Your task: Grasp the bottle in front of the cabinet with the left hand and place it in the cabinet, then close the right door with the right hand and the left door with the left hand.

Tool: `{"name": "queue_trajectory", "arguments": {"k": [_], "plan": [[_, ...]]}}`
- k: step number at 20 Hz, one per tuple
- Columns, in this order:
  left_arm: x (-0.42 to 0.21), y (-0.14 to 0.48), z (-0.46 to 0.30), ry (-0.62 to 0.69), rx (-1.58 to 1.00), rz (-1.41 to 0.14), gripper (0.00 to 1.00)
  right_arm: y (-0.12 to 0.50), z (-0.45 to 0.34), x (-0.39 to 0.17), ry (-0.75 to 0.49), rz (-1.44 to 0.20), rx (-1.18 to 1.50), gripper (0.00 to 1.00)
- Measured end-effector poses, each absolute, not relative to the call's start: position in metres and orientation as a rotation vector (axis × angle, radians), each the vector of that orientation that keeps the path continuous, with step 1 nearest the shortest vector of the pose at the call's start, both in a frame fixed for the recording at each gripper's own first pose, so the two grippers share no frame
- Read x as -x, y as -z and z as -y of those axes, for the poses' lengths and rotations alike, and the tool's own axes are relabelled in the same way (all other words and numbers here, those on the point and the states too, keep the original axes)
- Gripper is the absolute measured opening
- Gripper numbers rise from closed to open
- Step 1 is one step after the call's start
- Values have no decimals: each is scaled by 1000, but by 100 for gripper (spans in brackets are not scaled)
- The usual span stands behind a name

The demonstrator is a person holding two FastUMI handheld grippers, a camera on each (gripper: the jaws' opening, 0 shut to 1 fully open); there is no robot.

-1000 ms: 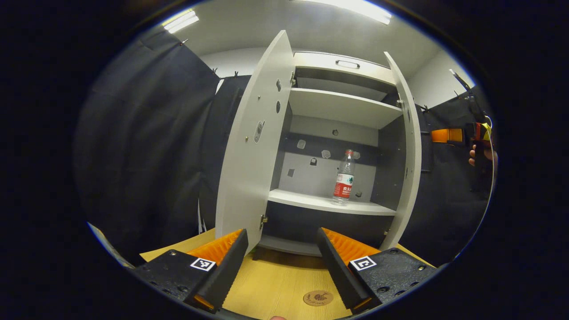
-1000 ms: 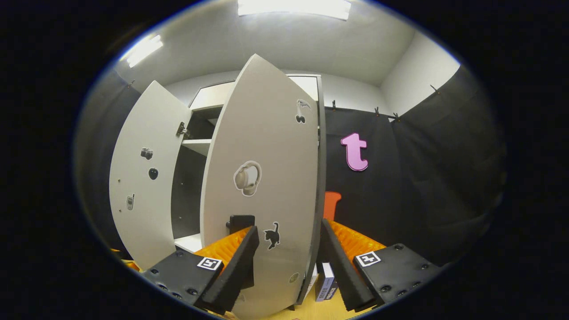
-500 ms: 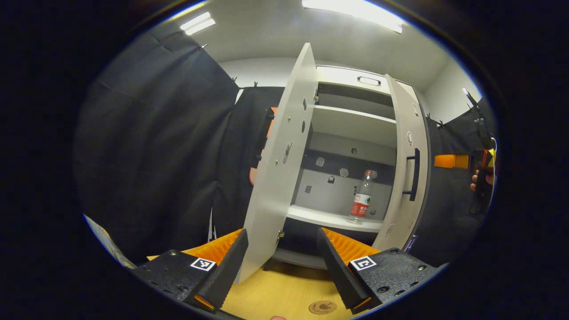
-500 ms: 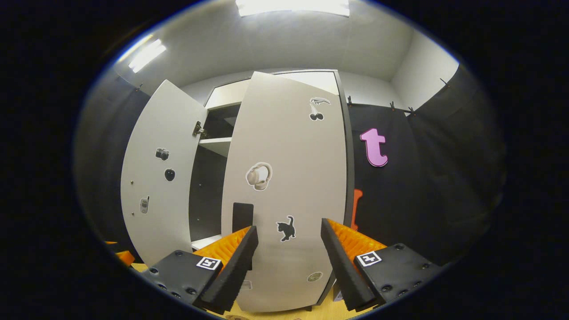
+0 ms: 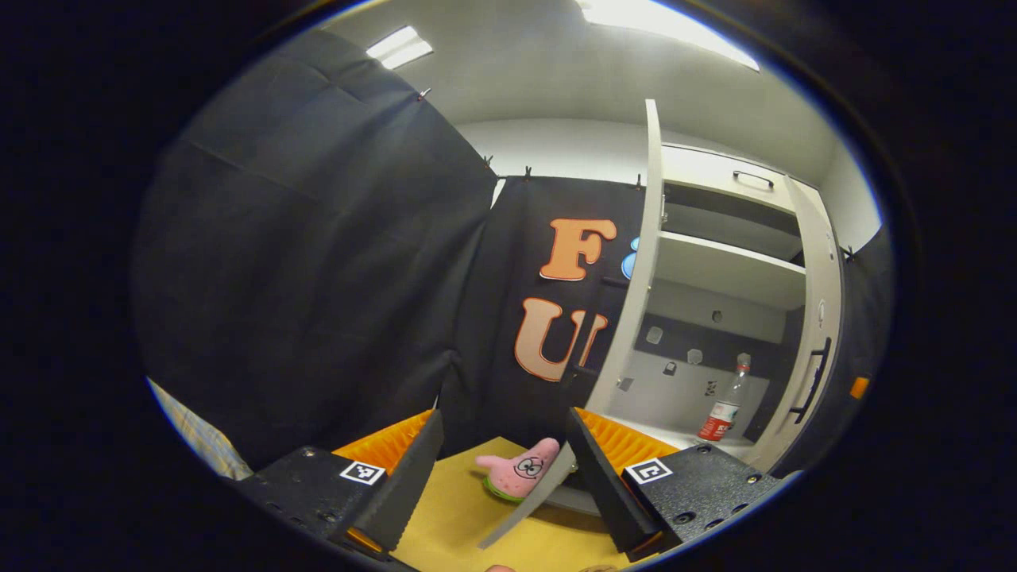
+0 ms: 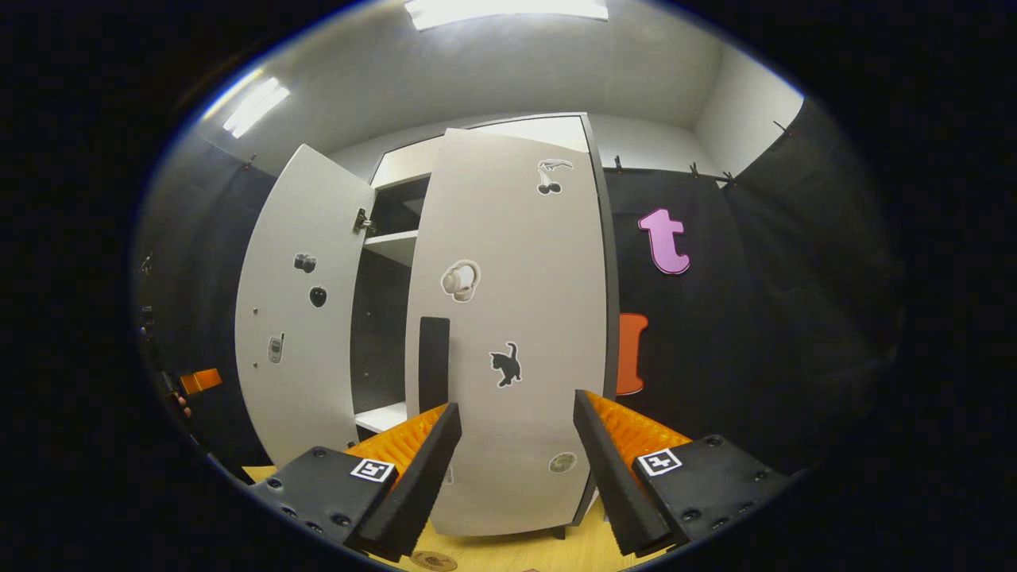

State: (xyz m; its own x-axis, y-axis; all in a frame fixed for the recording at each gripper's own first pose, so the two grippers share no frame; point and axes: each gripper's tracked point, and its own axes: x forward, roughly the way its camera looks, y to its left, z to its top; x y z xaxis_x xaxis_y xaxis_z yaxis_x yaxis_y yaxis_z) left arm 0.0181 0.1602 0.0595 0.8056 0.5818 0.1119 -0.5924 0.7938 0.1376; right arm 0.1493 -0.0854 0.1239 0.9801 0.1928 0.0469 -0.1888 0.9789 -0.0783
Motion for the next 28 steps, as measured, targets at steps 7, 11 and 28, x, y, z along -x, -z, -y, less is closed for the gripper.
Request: {"name": "queue_trajectory", "arguments": {"k": [7,11,28], "plan": [[-62,-51,-197,-622,-231,71,94,-105,112,-139,-158,3,74,95],[-65,-37,-205,-641,-215,51,94,-105,127,-141,-143,15,63,95],[-93,-4,-119,-447,-247,-28,92,-91,147,-141,-141,-43,38,95]]}}
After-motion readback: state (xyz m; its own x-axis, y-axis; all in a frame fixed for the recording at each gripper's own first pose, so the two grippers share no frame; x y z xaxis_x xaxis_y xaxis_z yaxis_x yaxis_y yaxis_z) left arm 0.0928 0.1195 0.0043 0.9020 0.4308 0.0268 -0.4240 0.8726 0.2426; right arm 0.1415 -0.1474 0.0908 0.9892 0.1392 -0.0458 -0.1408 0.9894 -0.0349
